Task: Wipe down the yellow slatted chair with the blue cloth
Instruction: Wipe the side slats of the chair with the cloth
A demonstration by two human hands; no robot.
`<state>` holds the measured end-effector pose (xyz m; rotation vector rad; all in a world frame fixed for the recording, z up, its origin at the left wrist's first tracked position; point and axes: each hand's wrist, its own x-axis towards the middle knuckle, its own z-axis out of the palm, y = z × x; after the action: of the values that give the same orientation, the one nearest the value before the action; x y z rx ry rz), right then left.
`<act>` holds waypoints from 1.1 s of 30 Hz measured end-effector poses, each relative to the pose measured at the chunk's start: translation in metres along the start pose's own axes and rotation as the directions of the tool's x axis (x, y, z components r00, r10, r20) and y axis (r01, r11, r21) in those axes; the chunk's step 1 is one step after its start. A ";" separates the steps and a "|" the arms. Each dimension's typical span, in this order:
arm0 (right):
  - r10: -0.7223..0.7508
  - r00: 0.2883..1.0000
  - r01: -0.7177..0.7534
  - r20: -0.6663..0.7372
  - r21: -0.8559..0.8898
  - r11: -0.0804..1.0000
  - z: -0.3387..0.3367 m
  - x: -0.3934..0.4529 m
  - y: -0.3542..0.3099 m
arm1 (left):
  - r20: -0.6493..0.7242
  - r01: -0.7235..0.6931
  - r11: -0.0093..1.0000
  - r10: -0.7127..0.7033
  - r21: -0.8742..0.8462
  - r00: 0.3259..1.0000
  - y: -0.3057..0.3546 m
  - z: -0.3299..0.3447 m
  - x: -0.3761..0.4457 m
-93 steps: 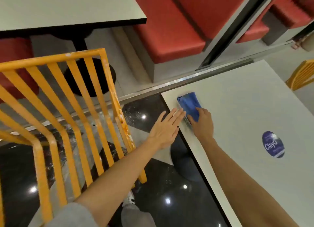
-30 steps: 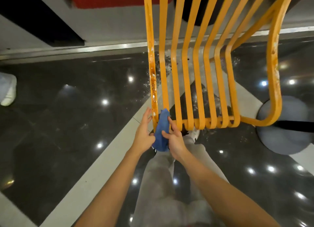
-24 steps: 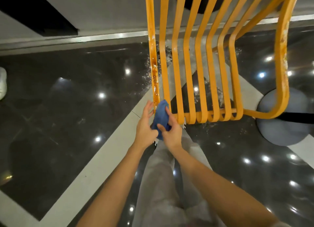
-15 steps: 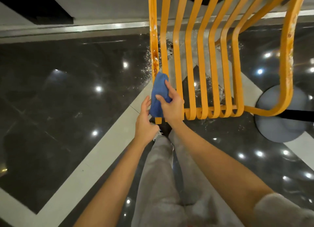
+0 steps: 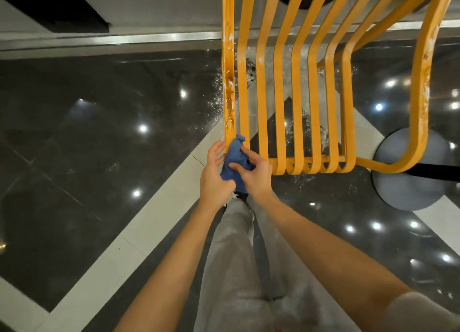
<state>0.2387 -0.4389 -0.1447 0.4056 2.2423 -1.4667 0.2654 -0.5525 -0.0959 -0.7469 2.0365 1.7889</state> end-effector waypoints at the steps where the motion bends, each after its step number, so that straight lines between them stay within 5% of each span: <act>1: -0.008 1.000 0.008 0.014 0.004 1.000 0.000 0.004 -0.002 | -0.014 -0.008 1.000 0.008 0.002 1.000 0.000 -0.002 0.002; 16: -0.012 1.000 0.012 -0.002 0.182 0.983 -0.004 0.050 -0.027 | -0.090 0.054 0.991 -0.065 -0.126 0.994 0.002 0.000 0.009; 33: -0.058 0.997 0.066 -0.046 0.201 0.977 -0.023 0.050 -0.022 | 0.034 0.092 0.979 -0.087 -0.183 0.996 0.007 0.024 0.005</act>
<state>0.1809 -0.4258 -0.1442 0.4348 2.1605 -1.7424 0.2548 -0.5287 -0.0969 -0.8494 1.8083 1.9426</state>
